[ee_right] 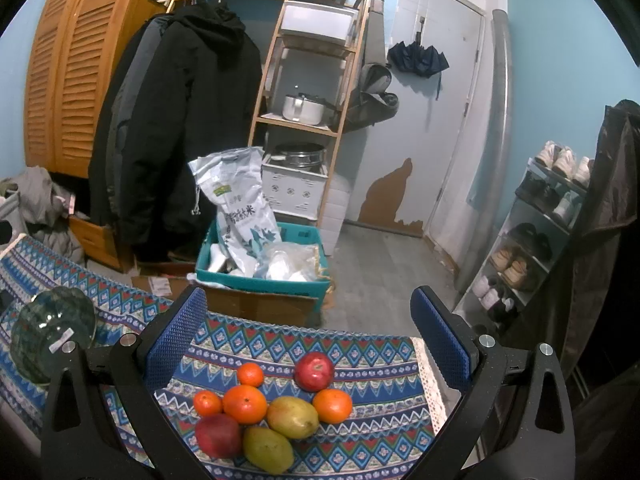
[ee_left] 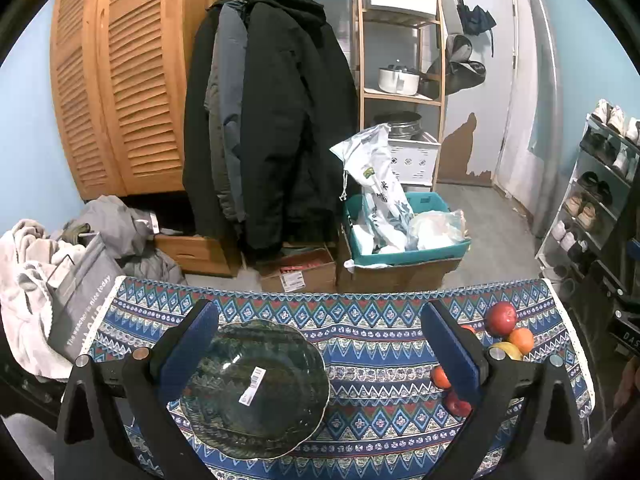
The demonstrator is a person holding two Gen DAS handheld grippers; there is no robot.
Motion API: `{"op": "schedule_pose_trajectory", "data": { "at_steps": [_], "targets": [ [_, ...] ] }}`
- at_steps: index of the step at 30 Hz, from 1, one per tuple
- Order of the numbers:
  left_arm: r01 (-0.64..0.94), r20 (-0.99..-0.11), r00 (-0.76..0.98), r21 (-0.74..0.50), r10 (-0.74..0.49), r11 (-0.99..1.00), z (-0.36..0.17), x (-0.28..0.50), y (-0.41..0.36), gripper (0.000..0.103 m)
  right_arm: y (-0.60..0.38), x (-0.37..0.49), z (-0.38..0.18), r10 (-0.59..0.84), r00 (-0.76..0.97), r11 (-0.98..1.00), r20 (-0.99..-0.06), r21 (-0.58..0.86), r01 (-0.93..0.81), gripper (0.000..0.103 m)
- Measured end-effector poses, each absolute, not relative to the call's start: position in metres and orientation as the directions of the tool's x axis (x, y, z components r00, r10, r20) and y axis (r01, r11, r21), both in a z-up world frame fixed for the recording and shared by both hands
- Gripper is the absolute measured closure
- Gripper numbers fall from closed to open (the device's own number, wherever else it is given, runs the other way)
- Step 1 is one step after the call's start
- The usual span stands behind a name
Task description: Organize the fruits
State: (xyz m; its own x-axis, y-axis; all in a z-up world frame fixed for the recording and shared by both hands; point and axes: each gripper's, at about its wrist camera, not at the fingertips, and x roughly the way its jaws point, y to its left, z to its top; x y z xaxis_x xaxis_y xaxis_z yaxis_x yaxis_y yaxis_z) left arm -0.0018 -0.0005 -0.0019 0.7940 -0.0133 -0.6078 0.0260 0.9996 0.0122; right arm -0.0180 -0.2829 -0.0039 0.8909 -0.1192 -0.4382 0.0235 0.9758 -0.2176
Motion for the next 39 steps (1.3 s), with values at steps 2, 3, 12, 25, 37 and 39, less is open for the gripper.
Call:
{"op": "schedule_pose_trajectory", "data": {
  "at_steps": [2,3,12,25,37,39],
  "targets": [
    [0.026,-0.609,0.793,0.012,-0.013,1.0,-0.0015,-0.0016,-0.0003,0.001,-0.2832,-0.0179,-0.0037,-0.119,0.891,0.976,-0.439,-0.218,0.023,0.003],
    [0.026,-0.609,0.793,0.012,-0.013,1.0,-0.0016,-0.0017,-0.0003,0.001,-0.283,-0.0179,-0.0038,-0.119,0.891,0.976,-0.439,-0.217,0.024,0.003],
    [0.026,-0.61,0.792,0.006,-0.017,1.0,-0.0016,-0.0017,-0.0011,0.001,-0.2843,-0.0184,-0.0037,-0.12,0.891,0.976,-0.439,-0.217,0.024,0.003],
    [0.026,-0.609,0.793,0.005,-0.018,1.0,-0.0018,-0.0031,-0.0003,0.001,-0.2847,-0.0184,-0.0034,-0.12,0.891,0.976,-0.438,-0.217,0.024,0.003],
    [0.028,-0.609,0.793,0.002,-0.021,1.0,-0.0017,-0.0037,-0.0002,0.001,-0.2837,-0.0183,-0.004,-0.12,0.891,0.975,-0.439,-0.219,0.024,0.003],
    [0.027,-0.609,0.793,0.002,-0.02,1.0,-0.0018,-0.0042,-0.0007,0.001,-0.2835,-0.0183,-0.0041,-0.12,0.89,0.976,-0.439,-0.218,0.024,0.003]
  ]
}}
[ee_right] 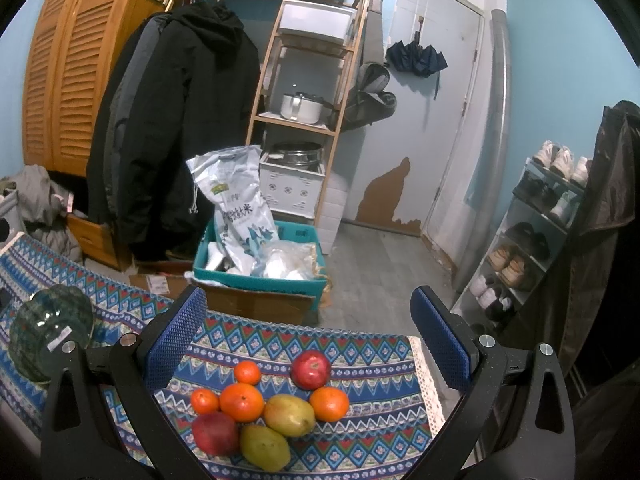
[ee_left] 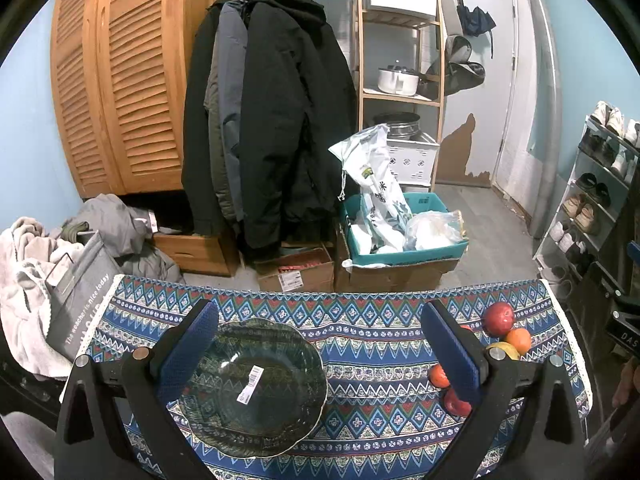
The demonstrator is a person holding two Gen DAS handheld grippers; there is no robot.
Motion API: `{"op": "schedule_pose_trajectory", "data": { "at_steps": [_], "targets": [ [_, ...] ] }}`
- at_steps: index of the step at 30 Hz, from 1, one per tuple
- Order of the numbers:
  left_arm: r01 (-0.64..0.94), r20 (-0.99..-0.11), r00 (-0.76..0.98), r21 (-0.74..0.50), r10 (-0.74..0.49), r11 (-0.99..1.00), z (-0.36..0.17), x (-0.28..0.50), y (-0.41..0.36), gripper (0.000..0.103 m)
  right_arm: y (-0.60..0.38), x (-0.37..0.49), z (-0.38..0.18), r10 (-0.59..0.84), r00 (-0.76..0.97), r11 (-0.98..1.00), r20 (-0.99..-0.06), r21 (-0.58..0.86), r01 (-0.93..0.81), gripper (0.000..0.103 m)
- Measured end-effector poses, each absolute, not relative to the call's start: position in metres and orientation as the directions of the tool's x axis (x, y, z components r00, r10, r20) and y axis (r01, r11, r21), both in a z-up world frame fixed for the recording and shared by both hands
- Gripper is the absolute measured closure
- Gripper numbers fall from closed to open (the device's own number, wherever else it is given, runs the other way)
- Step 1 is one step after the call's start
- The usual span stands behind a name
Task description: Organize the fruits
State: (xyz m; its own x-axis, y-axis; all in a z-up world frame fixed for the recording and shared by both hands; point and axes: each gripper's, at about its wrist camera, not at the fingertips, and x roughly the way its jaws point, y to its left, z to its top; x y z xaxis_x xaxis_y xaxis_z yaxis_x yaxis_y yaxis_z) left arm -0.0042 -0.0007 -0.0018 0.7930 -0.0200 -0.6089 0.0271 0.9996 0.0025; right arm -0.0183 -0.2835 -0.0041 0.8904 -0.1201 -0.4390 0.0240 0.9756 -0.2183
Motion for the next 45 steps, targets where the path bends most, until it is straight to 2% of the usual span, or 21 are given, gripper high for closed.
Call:
{"op": "schedule_pose_trajectory", "data": {
  "at_steps": [28,45],
  "targets": [
    [0.045,-0.624,0.781,0.005,-0.032,0.999,-0.007,0.0,-0.008,0.001,-0.302,-0.021,-0.015,-0.131,0.876,0.973,-0.464,-0.231,0.024,0.003],
    [0.187,-0.737,0.673,0.082,-0.067,0.979,-0.069,0.015,-0.073,0.001,-0.336,-0.003,-0.069,-0.117,0.733,0.986,-0.67,-0.167,0.004,0.003]
  ]
}}
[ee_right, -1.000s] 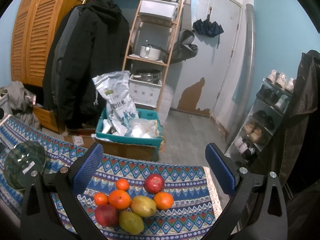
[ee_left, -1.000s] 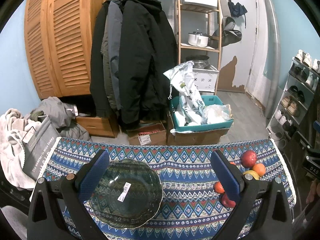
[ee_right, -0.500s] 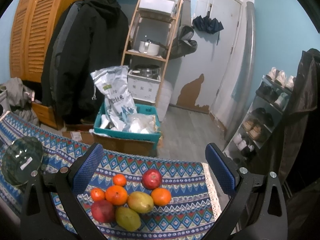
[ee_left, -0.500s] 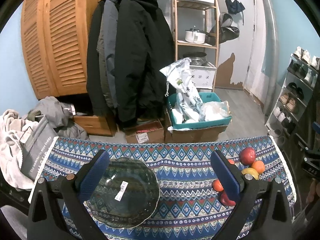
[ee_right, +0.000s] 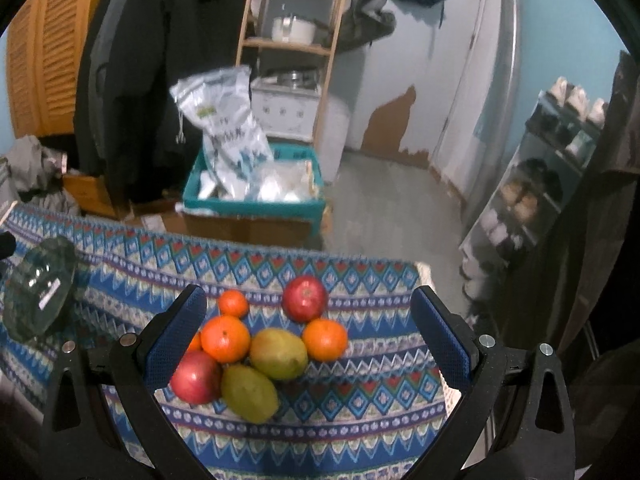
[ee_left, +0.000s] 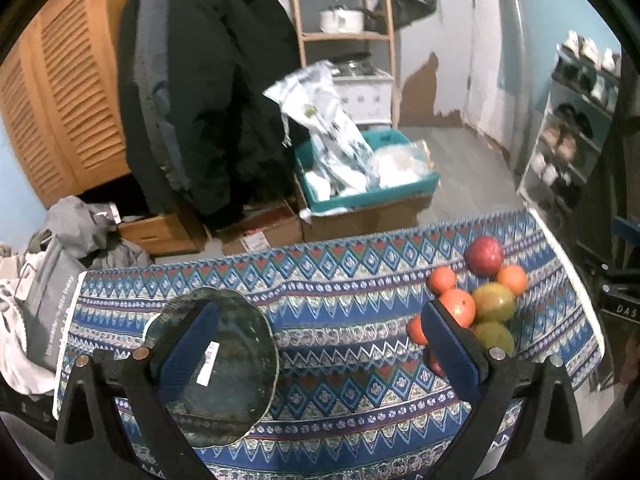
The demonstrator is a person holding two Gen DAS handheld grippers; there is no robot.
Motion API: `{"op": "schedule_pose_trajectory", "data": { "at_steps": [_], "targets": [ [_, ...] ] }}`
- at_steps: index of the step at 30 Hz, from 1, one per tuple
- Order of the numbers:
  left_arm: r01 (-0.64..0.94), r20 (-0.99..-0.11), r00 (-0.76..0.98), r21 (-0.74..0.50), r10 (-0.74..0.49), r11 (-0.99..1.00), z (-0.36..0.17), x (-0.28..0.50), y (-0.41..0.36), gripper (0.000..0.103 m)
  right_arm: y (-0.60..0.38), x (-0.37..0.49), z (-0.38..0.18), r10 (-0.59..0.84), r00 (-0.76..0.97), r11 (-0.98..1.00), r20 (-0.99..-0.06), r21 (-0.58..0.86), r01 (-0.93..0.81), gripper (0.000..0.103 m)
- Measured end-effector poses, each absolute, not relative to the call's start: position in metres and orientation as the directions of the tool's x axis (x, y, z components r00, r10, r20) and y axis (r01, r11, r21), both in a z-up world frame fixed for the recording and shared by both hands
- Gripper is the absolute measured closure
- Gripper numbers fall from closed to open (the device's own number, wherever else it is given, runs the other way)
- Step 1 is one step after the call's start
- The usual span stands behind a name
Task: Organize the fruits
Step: 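Grasp the red apple with the left tool while the right tool grasps the pear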
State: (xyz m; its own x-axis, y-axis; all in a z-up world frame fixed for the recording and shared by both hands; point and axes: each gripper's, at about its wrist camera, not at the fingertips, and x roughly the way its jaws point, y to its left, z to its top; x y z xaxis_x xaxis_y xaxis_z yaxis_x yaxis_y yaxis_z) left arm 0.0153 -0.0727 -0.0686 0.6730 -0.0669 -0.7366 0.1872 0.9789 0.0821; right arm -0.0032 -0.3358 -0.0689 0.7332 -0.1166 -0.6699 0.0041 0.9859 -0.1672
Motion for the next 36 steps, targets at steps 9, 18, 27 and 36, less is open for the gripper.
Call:
{"op": "schedule_pose_trajectory", "data": {
  "at_steps": [9,18,27,36],
  "targets": [
    [0.247,-0.793,0.605,0.111,-0.064,0.963,-0.116,0.024,-0.097,0.001,-0.338,0.005,-0.124,-0.082,0.607,0.988,-0.79,-0.143,-0.053,0.003],
    [0.321,-0.84,0.539,0.138,-0.061,0.937,-0.159,0.023,-0.123,0.001,-0.344,0.008,-0.176,-0.038,0.475,0.992,-0.879,-0.089,-0.084,0.003],
    [0.349,-0.901,0.431,0.119,-0.047,0.929,-0.21,0.03,-0.138,0.001,-0.336,0.014,-0.215,-0.012,0.382,0.988,-0.924,-0.069,-0.136,0.003],
    [0.349,-0.922,0.385,0.098,-0.047,0.932,-0.232,0.037,-0.143,0.003,-0.329,0.025,-0.247,0.014,0.302,0.977,-0.953,-0.051,-0.208,0.004]
  ]
}}
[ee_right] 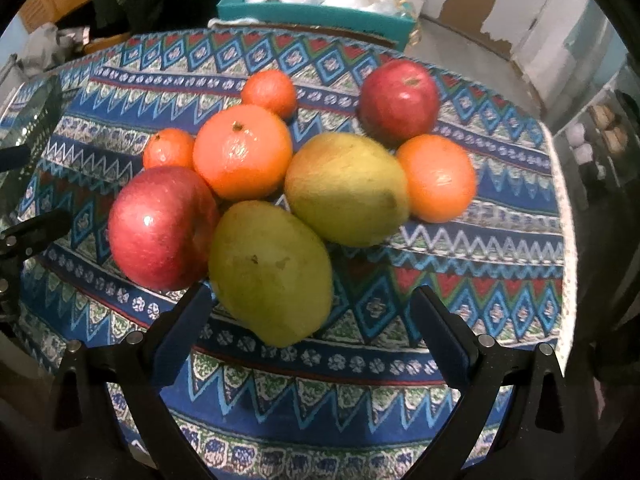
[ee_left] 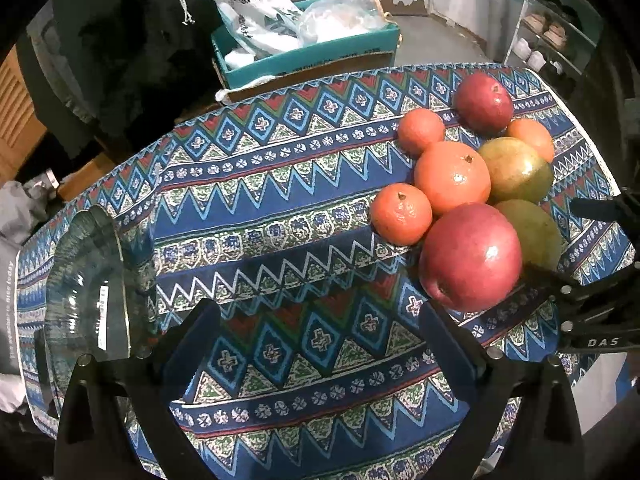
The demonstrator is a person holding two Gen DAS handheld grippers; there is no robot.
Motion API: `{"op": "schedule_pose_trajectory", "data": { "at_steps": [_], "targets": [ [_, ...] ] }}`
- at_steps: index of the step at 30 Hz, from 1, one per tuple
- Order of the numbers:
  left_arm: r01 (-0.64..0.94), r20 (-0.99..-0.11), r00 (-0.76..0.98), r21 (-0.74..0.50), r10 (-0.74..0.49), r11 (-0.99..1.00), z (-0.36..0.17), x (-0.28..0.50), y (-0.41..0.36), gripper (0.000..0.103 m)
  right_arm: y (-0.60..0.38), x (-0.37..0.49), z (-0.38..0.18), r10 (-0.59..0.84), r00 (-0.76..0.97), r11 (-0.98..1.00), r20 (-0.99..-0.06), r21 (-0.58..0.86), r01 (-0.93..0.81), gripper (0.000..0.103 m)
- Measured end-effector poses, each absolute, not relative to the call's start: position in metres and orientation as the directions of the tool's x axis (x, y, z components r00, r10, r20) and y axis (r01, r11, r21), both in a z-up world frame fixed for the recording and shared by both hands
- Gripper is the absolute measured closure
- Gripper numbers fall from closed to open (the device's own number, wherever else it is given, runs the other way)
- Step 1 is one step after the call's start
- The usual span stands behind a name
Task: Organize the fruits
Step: 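Grasp the red apple with the left tool while the right tool grasps the pear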
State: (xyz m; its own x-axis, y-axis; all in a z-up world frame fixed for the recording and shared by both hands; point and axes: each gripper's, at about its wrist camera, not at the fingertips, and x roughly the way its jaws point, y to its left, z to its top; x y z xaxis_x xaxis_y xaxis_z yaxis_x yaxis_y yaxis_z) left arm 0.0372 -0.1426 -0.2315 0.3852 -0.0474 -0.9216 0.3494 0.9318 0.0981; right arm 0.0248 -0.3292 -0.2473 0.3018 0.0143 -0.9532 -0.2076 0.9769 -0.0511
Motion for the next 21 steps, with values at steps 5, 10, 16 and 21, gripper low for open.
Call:
{"op": "schedule_pose_trajectory", "data": {
  "at_steps": [5,10,16,21],
  "targets": [
    [0.363,-0.926,0.375,0.093,-0.054,0.927,-0.238,0.04,-0.146,0.003,-0.326,0.034,-0.262,0.045,0.277,0.97,-0.96,-0.024,-0.243,0.01],
    [0.38,-0.932,0.356,0.077,-0.069,0.922,-0.242,0.042,-0.148,0.003,-0.327,0.042,-0.271,0.085,0.25,0.966,-0.965,0.018,-0.257,0.017],
    [0.4,-0.938,0.329,0.037,-0.106,0.916,-0.242,0.041,-0.156,0.003,-0.319,0.039,-0.274,0.131,0.237,0.954,-0.963,0.058,-0.293,0.035],
    [0.423,-0.935,0.325,0.007,-0.144,0.906,-0.238,0.036,-0.165,0.003,-0.324,0.023,-0.272,0.093,0.239,0.966,-0.967,0.029,-0.258,0.036]
  ]
}}
